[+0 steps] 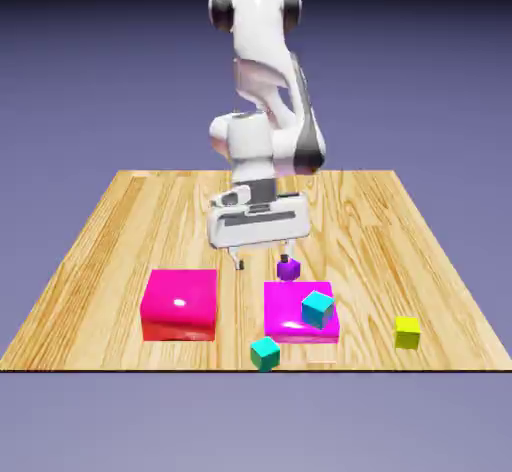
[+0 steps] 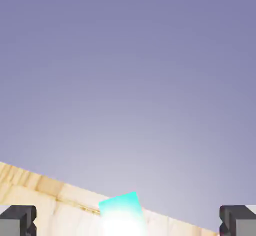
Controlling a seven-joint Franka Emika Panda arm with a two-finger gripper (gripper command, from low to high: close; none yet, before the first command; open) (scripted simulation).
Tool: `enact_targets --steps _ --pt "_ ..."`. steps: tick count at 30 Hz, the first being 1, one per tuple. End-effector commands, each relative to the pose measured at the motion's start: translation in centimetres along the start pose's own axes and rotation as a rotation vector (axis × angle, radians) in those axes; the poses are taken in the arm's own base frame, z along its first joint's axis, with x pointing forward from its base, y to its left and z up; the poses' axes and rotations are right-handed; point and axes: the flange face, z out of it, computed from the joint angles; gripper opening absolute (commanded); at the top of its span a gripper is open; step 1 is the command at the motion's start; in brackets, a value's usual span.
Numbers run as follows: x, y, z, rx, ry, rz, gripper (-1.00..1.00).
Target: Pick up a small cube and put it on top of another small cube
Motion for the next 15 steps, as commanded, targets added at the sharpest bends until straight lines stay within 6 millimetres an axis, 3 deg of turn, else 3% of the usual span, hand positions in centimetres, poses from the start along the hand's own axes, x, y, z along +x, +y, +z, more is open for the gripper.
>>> enact_targets --steps 1,9,11,15 --pt "0.0 0.1 1.2 -0.009 -0.022 -0.019 0.0" --pt "-1.2 1.8 10.6 -0.077 -0.179 -0.182 0.0" --pt "-1.3 1.9 11.1 -0.08 -0.187 -0.192 0.0" --pt "-2.2 2.6 16.1 -0.082 -0.184 -0.196 0.0"
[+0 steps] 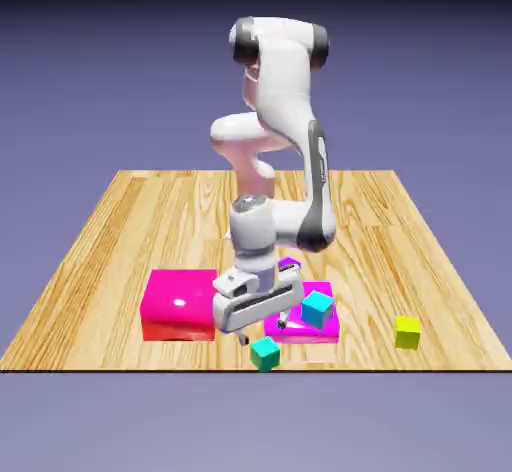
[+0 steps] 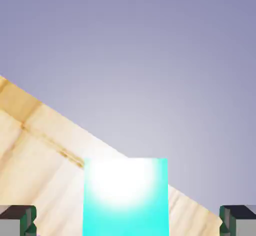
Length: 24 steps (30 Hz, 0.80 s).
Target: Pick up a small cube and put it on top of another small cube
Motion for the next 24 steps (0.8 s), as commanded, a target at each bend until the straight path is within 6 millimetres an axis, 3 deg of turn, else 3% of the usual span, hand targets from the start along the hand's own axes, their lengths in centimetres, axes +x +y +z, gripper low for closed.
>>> enact_targets --steps 1,2,3,4,9,11,14,17,24 --pt "-0.2 0.1 1.3 0.001 -0.002 0.002 0.0" --pt "-0.3 0.1 1.9 0.002 -0.002 0.003 0.0" --pt "-0.3 0.1 1.9 0.002 -0.002 0.003 -1.0" --pt "-0.3 0.1 1.9 0.002 -0.002 0.003 -1.0" --pt "0.1 -0.1 -4.5 0.001 -0.001 0.002 -1.0" --pt "0.5 -1.6 -6.8 0.072 -0.011 0.096 -1.0" --pt "-0.3 -8.0 -7.3 0.104 -0.039 -0.043 -1.0" --pt "-2.4 -14.9 -7.5 0.114 -0.065 -0.233 -1.0" --pt "-10.8 -29.5 -8.7 0.126 -0.112 -0.676 -1.0"
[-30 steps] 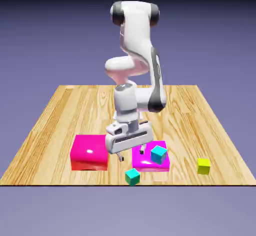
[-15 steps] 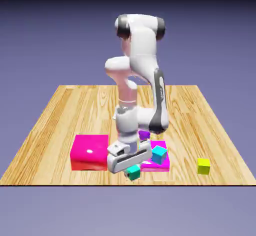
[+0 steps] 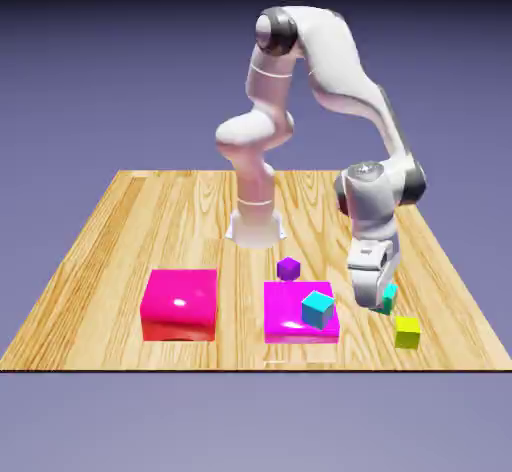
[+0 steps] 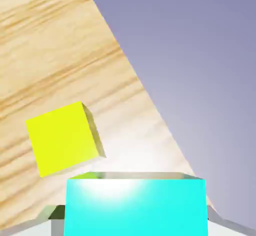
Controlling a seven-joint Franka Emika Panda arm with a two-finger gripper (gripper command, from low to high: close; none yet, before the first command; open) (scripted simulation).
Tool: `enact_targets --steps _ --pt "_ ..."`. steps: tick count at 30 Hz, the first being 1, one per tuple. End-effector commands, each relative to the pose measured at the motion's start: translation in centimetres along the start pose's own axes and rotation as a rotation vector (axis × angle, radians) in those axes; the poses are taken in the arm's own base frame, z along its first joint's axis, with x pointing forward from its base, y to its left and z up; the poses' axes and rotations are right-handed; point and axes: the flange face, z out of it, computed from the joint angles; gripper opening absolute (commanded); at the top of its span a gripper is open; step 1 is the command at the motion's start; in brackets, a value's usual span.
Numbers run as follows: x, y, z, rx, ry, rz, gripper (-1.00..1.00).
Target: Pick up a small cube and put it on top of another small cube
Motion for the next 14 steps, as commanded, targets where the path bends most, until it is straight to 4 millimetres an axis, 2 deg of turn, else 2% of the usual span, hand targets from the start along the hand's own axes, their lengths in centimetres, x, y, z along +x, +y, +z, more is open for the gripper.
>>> enact_targets --steps 1,2,7,8,9,14 --pt "-0.2 0.2 0.9 -0.027 0.0 -0.047 -1.0" --pt "-0.2 0.2 0.9 -0.027 0.0 -0.047 -1.0" --pt "-0.4 0.6 7.8 -0.027 0.0 -0.047 -1.0" --pt "-0.4 0.6 7.8 -0.027 0.0 -0.047 1.0" --pt "-0.4 0.6 7.8 -0.027 0.0 -0.047 1.0" --pt "-0.2 0.2 0.9 -0.027 0.0 -0.047 1.0"
